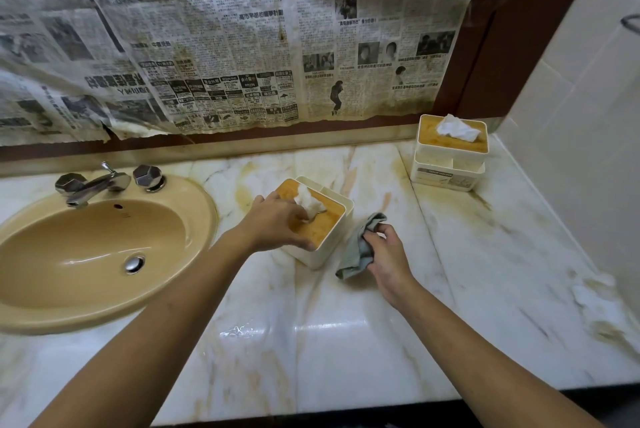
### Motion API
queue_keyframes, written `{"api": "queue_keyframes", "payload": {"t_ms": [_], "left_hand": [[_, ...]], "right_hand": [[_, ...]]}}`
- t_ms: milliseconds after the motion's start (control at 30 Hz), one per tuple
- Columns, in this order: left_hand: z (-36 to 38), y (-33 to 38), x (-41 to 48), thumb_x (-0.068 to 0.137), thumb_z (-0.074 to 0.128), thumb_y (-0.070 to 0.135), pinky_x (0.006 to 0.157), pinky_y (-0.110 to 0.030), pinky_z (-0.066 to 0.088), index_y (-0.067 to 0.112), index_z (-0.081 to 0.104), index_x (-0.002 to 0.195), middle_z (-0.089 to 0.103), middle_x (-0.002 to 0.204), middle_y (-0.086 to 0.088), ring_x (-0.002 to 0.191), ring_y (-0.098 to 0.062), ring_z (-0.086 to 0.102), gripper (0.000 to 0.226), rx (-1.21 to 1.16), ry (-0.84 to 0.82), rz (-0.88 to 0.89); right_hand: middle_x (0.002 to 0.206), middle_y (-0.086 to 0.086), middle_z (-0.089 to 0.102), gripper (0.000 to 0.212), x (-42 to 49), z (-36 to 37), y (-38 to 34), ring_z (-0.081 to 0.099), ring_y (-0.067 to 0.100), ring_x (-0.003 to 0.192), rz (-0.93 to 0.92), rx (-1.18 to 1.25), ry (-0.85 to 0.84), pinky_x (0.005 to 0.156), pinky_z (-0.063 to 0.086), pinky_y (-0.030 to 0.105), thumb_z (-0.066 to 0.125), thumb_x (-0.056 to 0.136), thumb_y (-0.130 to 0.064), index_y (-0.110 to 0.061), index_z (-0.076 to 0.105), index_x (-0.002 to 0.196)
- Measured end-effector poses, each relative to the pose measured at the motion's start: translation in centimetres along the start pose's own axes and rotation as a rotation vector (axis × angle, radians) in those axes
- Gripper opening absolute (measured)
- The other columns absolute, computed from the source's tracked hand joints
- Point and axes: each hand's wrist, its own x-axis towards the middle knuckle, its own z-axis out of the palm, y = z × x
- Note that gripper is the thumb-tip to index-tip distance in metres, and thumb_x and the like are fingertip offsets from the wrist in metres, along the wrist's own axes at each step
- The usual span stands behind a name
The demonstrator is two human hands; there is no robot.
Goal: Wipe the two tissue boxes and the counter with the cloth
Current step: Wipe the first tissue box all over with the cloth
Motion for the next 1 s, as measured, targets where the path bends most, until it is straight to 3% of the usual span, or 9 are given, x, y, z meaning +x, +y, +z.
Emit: {"api": "queue_keyframes", "payload": {"t_ms": [167, 333, 533, 700, 867, 1000], "left_hand": [[1.4, -0.1, -0.4, 0.058, 0.066, 0.081, 0.080, -0.036, 0.024, 0.041, 0.058, 0.126, 0.059, 0.121, 0.018, 0.109, -0.015, 0.038, 0.079, 0.008, 0.035, 0.030], [1.7, -0.5, -0.5, 0.062, 0.066, 0.080, 0.079, -0.036, 0.024, 0.043, 0.058, 0.128, 0.060, 0.121, 0.018, 0.107, -0.017, 0.038, 0.076, -0.009, 0.055, 0.032], [1.7, -0.7, -0.3, 0.065, 0.065, 0.079, 0.075, -0.036, 0.019, 0.043, 0.059, 0.129, 0.060, 0.125, 0.019, 0.100, -0.013, 0.031, 0.074, 0.033, 0.059, 0.051], [1.8, -1.0, -0.3, 0.065, 0.059, 0.084, 0.071, -0.036, 0.012, 0.046, 0.058, 0.129, 0.059, 0.127, 0.023, 0.098, -0.012, 0.027, 0.074, 0.079, 0.050, 0.064], [1.8, -1.2, -0.3, 0.062, 0.057, 0.086, 0.069, -0.035, 0.011, 0.047, 0.060, 0.128, 0.060, 0.123, 0.025, 0.094, -0.012, 0.026, 0.077, 0.063, 0.051, 0.075], [1.6, -0.8, -0.2, 0.060, 0.053, 0.088, 0.069, -0.035, 0.011, 0.047, 0.061, 0.126, 0.060, 0.118, 0.026, 0.096, -0.014, 0.029, 0.078, 0.077, 0.048, 0.081]], "right_hand": [[0.111, 0.011, 0.068, 0.011, -1.0, 1.6, 2.2, 0.066, 0.026, 0.107, -0.006, -0.084, -0.051, 0.097, 0.054, 0.047, 0.056, 0.098, -0.016, -0.016, 0.058, 0.109], [0.102, 0.003, 0.066, 0.008, -1.6, 4.0, 4.3, 0.062, 0.016, 0.094, -0.049, -0.122, -0.102, 0.075, 0.052, 0.025, 0.056, 0.099, -0.026, -0.021, 0.061, 0.103], [0.102, 0.007, 0.067, 0.004, 0.8, 4.2, 2.3, 0.065, 0.024, 0.099, -0.109, -0.139, -0.013, 0.086, 0.055, 0.038, 0.057, 0.099, -0.026, -0.023, 0.057, 0.096], [0.119, 0.016, 0.064, 0.004, 3.4, 3.8, 0.2, 0.062, 0.031, 0.113, -0.077, -0.109, 0.031, 0.099, 0.051, 0.049, 0.052, 0.102, -0.019, -0.020, 0.054, 0.105], [0.102, 0.008, 0.065, 0.010, -0.2, 4.8, 3.4, 0.063, 0.028, 0.100, -0.035, -0.140, 0.004, 0.089, 0.052, 0.046, 0.058, 0.098, -0.027, -0.021, 0.053, 0.092], [0.099, 0.000, 0.068, 0.007, -2.2, 5.0, 5.0, 0.066, 0.020, 0.096, 0.022, -0.126, -0.114, 0.084, 0.055, 0.040, 0.060, 0.094, -0.031, -0.026, 0.060, 0.099]]}}
